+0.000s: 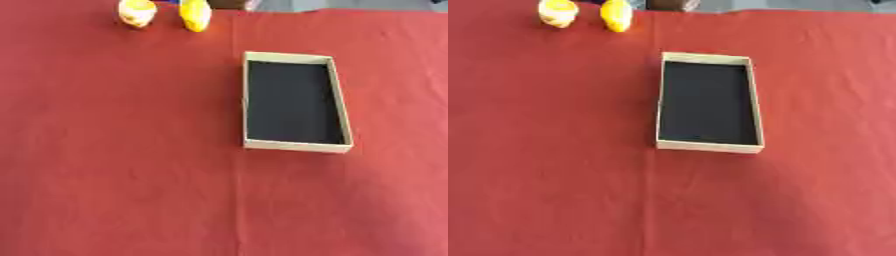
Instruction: Pick up objects on the table and place them in the box.
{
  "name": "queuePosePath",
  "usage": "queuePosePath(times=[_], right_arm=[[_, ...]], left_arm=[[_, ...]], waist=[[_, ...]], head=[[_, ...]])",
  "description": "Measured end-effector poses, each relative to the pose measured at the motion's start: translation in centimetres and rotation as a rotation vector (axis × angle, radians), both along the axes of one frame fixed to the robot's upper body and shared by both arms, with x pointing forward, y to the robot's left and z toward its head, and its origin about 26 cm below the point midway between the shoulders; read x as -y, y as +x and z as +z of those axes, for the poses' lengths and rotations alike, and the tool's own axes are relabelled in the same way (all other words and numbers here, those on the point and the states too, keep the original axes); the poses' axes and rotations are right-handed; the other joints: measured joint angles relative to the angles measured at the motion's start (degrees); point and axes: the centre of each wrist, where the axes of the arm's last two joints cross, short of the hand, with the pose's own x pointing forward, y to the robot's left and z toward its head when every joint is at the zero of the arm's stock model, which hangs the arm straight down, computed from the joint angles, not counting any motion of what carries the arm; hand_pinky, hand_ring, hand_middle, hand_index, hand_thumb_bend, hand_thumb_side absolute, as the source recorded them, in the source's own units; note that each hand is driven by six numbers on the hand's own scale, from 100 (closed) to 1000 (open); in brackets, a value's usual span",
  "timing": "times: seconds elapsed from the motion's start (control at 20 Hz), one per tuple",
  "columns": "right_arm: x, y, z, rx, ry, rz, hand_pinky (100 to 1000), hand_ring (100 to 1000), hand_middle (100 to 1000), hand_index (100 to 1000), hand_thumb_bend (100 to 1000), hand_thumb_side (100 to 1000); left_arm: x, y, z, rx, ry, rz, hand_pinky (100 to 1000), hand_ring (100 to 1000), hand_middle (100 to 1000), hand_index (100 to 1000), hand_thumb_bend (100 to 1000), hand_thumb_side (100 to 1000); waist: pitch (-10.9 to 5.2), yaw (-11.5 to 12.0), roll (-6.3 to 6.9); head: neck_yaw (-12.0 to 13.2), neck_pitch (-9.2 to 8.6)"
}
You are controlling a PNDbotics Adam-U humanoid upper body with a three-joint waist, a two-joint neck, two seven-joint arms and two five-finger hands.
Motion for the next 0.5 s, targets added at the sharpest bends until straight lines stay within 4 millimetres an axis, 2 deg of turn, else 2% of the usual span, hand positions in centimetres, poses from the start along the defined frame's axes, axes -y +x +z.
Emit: queuePosePath(times=[0.1, 0.3, 0.5], right_arm=[[0.0, 0.0, 0.0, 0.0, -0.001, 0.0, 945, 956, 785, 869, 100, 693], [0.0, 0.0, 0.0, 0.002, -0.004, 0.002, 945, 955, 785, 869, 100, 693], [-0.1, 0.0, -0.1, 0.001, -0.011, 0.006, 945, 955, 785, 868, 100, 693]], left_arm=[[0.0, -0.1, 0.9, -0.012, 0.036, 0.012, 831, 833, 685, 813, 100, 532], [-0.1, 0.0, 3.9, -0.095, 0.147, 0.088, 834, 843, 690, 819, 100, 535], [-1.5, 2.3, 7.3, -0.247, 0.257, 0.197, 839, 858, 698, 840, 100, 561]], waist=[[-0.25, 0.0, 0.17], [-0.56, 0.0, 0.68], [-0.8, -0.4, 1.22]], head=[[-0.2, -0.01], [-0.3, -0.01], [-0.3, -0.01]])
